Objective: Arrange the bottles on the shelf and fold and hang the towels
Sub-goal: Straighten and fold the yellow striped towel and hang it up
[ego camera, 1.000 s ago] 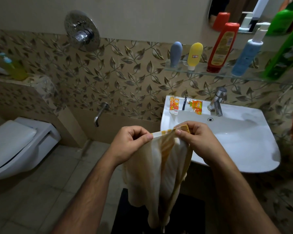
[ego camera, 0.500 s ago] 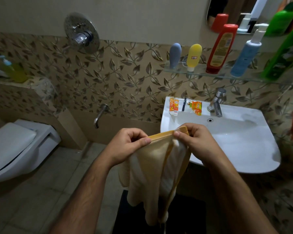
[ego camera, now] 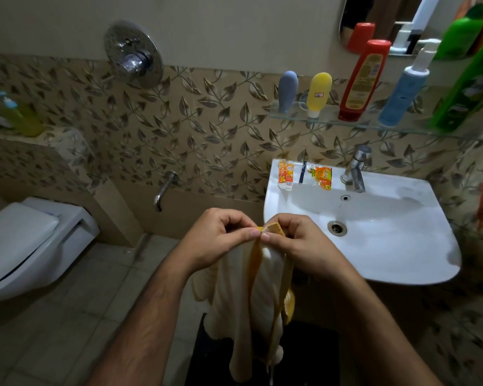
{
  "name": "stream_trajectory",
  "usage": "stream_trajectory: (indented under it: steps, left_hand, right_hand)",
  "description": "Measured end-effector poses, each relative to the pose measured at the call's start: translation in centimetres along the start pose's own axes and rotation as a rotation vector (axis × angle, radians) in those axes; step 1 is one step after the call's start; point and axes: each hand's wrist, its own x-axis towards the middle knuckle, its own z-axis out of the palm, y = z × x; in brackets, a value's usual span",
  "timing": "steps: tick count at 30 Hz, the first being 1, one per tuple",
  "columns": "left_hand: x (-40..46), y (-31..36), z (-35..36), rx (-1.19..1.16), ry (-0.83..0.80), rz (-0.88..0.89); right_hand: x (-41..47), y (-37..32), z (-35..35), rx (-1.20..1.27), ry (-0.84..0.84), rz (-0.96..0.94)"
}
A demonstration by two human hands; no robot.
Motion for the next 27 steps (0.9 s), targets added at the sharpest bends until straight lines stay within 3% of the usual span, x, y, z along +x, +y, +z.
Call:
stream_trajectory:
  steps: [10, 16, 20, 24, 27]
  left_hand:
    - [-0.5, -0.7, -2.2, -0.003, 0.055, -0.075]
    - [0.6, -0.1, -0.7, 0.100, 0.035, -0.030]
    - [0.7, 0.0, -0.3, 0.109, -0.005, -0.011]
    - [0.3, -0.2, -0.4, 0.084, -0.023, -0.042]
    - [-0.4, -0.5, -1.5, -0.032, 0.044, -0.104]
  right_hand:
    - [0.2, 1.4, -2.8, -0.078, 0.197, 0.022]
    - [0.1, 0.4, -1.2, 0.097, -0.003, 0.030]
    - [0.2, 0.2, 0.0, 0.062, -0.018, 0.036]
    - [0.4, 0.4, -1.0, -0.060, 0.076, -0.003]
    - [0.3, 0.6, -3.2, -0.017, 0.187, -0.021]
